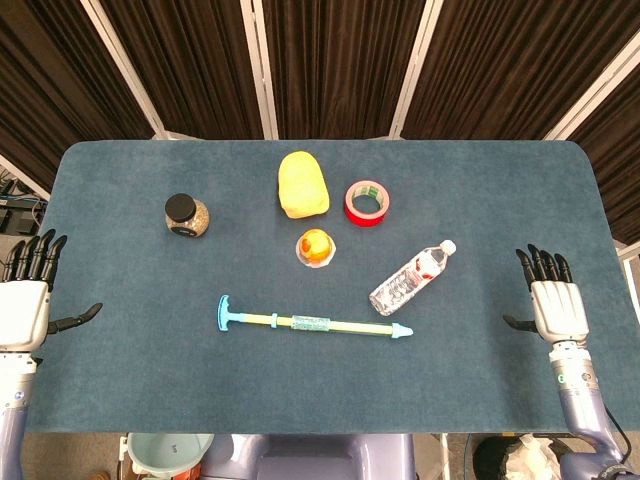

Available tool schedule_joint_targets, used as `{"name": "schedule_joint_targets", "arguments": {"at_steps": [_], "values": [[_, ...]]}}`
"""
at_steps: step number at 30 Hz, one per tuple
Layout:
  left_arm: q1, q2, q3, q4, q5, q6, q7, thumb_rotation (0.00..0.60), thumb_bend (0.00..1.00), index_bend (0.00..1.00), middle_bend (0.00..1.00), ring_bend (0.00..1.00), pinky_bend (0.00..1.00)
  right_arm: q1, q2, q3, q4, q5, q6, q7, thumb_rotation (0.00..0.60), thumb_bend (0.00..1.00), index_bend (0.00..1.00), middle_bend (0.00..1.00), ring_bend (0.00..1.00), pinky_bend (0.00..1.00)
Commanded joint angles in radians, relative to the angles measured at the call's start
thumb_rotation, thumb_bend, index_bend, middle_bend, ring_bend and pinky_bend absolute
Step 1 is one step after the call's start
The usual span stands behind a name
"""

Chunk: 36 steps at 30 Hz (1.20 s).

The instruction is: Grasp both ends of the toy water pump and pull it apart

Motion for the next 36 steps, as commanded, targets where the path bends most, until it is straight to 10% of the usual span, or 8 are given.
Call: {"name": "schedule_joint_targets", "arguments": {"at_steps": [1, 15, 36], "values": [[0.002, -0.001, -0.002, -0.002, 0.004, 0.002, 0.002, 0.6, 0.08, 0.0, 0.0, 0.0, 0.0, -0.002, 0.001, 0.0, -0.004, 0.0, 0.0, -0.002, 0.6, 0.0, 0.0, 0.0, 0.0, 0.0], [-0.01, -0.027, -0.01, 0.015, 0.039, -0.004, 0.032, 0.6, 0.08, 0.0, 0.0, 0.0, 0.0, -0.058, -0.168, -0.041, -0.026, -0.171, 0.249, -0.119, 0.6, 0.09, 0.55, 0.1, 0.01, 0.0], [-0.03, -0.039, 0.003, 0.008, 0.099, -0.026, 0.085, 0.6, 0.08, 0.0, 0.0, 0.0, 0.0, -0.003, -0.393, -0.064, -0.142, -0.181, 0.177, -0.434, 0.6, 0.22, 0.53, 0.09, 0.01, 0.0]]}}
